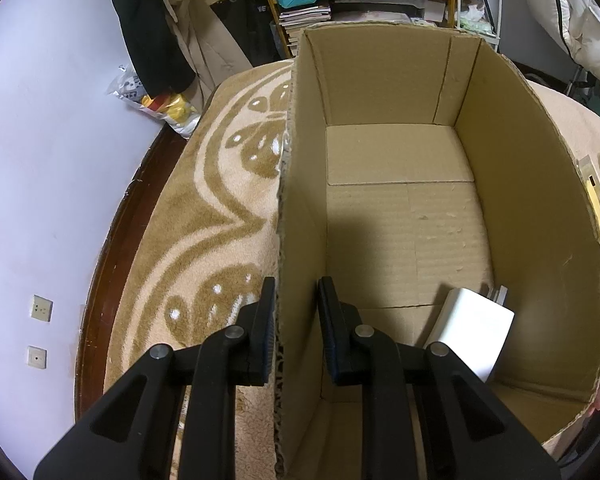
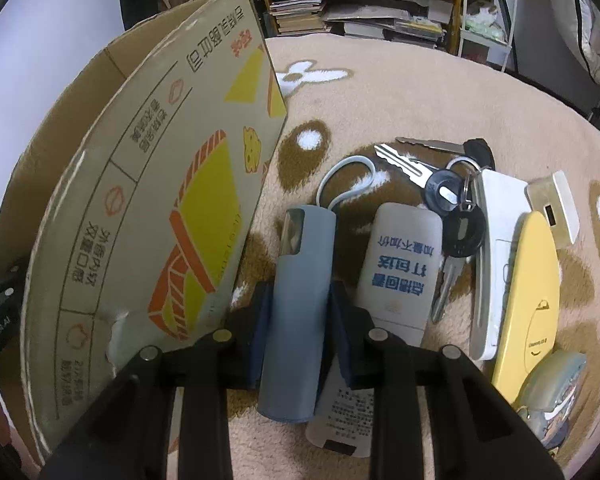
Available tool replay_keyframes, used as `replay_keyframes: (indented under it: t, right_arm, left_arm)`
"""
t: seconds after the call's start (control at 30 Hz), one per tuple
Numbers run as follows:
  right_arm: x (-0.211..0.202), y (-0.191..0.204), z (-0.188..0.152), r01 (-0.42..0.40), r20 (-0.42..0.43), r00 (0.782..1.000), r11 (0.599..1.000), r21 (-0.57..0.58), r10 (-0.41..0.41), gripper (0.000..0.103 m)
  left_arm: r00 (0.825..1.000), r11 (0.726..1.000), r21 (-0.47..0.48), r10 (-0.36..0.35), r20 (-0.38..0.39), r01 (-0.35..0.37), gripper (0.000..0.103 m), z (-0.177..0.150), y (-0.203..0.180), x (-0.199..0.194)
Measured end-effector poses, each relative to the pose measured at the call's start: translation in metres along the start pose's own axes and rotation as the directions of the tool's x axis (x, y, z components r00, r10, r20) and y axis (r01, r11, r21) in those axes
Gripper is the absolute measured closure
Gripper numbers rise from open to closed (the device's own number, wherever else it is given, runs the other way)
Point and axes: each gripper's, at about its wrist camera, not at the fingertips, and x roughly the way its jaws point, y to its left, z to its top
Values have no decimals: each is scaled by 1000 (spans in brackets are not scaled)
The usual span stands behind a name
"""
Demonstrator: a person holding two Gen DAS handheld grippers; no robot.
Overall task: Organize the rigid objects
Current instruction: 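Move the right tool back to the pile and grasp the light-blue bottle, then lift the light-blue bottle, carry it into the box and release it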
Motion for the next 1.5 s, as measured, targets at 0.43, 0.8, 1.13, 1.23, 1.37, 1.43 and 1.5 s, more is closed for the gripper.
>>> replay_keyframes:
  t: [0.43, 0.8, 1.13, 1.23, 1.37, 1.43, 1.5]
  right_arm:
    - [-26, 1, -1, 38, 59, 998, 999, -4, -38, 74]
    - [-63, -7, 16, -18, 155, 988, 999, 31, 13, 75]
    - [-106, 0, 39, -21, 301, 953, 1000, -2, 20, 75]
    - [-127, 5, 42, -19, 364, 931, 1000, -6, 19, 75]
    - [-150, 10, 45, -55, 427, 903, 998, -14, 56, 75]
    - [-157, 16, 46, -58, 442, 895, 998, -27, 64, 75]
    - [-162, 24, 46, -73, 449, 889, 996, -49, 87, 75]
  left_arm:
    - [1000, 1000, 15, 20, 4, -20, 83, -1, -2, 1]
    - [1000, 1000, 12, 19, 0, -19, 83, 0, -1, 3]
    - [1000, 1000, 11, 17, -4, -17, 83, 1, -1, 3]
    - [1000, 1000, 6, 12, -6, -12, 83, 1, 0, 4]
    - [1000, 1000, 6, 12, -6, -12, 83, 1, 1, 4]
    - [1000, 1000, 6, 13, -6, -13, 83, 2, 1, 4]
    - [1000, 1000, 10, 16, -7, -16, 83, 2, 1, 4]
